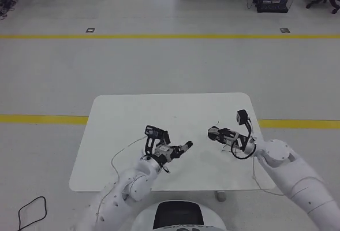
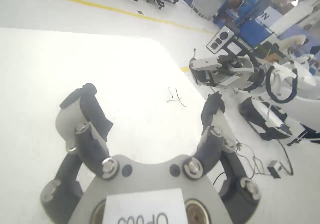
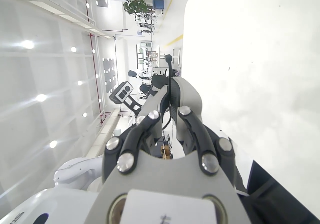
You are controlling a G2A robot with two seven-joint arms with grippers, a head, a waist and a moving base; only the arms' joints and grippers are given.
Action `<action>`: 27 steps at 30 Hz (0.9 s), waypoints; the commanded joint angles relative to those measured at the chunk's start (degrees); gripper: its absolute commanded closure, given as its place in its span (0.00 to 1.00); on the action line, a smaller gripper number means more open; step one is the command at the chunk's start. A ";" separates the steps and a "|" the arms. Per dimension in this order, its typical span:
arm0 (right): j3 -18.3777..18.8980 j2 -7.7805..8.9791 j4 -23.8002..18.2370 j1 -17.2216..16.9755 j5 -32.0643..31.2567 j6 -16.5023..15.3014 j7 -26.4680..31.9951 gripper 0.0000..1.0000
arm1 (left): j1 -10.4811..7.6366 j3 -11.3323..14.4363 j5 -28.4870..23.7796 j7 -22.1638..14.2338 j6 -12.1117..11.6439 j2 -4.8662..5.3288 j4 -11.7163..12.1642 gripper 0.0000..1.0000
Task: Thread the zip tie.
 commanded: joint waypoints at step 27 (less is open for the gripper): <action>-0.17 -1.62 0.28 0.43 2.26 5.20 0.48 1.00 | -3.65 9.14 22.62 4.71 -4.34 -0.56 2.60 0.00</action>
